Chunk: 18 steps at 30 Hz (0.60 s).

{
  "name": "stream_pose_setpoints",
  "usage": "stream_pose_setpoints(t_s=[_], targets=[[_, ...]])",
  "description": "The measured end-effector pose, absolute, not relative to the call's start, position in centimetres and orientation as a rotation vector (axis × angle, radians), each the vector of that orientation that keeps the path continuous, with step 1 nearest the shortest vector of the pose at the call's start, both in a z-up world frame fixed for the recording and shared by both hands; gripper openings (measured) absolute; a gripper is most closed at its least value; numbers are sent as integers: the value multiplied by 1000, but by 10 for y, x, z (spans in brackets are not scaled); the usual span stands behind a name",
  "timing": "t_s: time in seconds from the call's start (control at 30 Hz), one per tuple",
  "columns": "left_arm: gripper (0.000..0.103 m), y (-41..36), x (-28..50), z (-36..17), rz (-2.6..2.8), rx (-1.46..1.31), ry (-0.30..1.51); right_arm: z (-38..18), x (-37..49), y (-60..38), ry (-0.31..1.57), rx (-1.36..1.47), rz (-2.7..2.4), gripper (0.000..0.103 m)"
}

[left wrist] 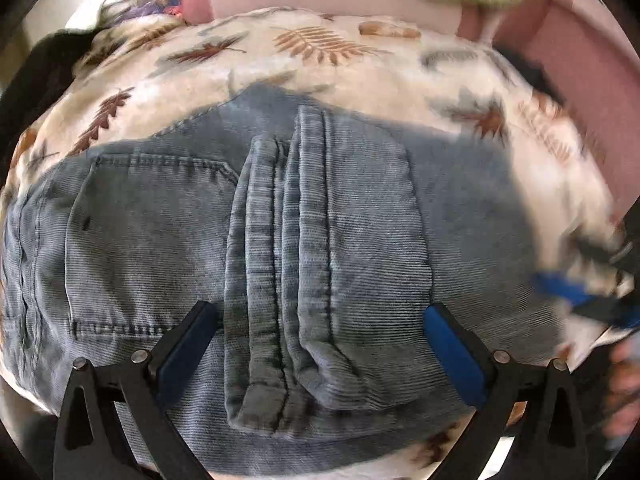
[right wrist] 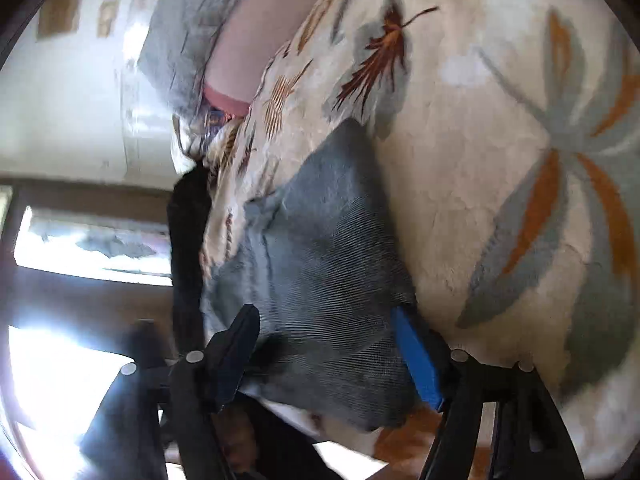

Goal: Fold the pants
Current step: 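Lay the cuffs onto the jeans with the right gripper and release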

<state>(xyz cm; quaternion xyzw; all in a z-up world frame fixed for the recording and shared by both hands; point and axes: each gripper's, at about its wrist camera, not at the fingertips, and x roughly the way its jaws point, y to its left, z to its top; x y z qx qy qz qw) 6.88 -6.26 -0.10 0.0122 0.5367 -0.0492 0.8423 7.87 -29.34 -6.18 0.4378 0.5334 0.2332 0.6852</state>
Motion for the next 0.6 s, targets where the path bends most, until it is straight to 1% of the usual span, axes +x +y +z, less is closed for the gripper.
stream_pose_setpoints(t_s=[0.07,0.13,0.2,0.27,0.33,0.37,0.4,0.43,0.5,0.53,0.6], targets=[[102,-63,64,12,-102,24,1093,-47,77,-300,1164,947,531,73],[102,-58,58,31,-138,-60,1028,-32,77,-307,1126,940,546,73],[102,-55,56,39,-130,-89,990,-22,86,-314,1089,948,551,73],[102,-58,60,28,-123,-73,1034,-15,101,-312,1073,960,570,73],[102,-63,68,2,-107,-24,1133,-14,123,-303,1076,978,609,73],[102,-65,68,-7,-98,22,1143,-18,140,-291,1095,958,643,74],[103,-72,63,-6,-95,83,1087,-22,148,-289,1119,933,633,74],[103,-74,61,-6,-90,96,1080,-31,158,-284,1146,916,593,74],[103,-73,61,-7,-88,76,1075,-66,182,-273,1234,867,549,74],[103,-73,63,-7,-93,78,1078,-78,186,-276,1234,936,540,74],[103,-71,63,-6,-108,75,1076,-64,180,-280,1183,970,559,75]])
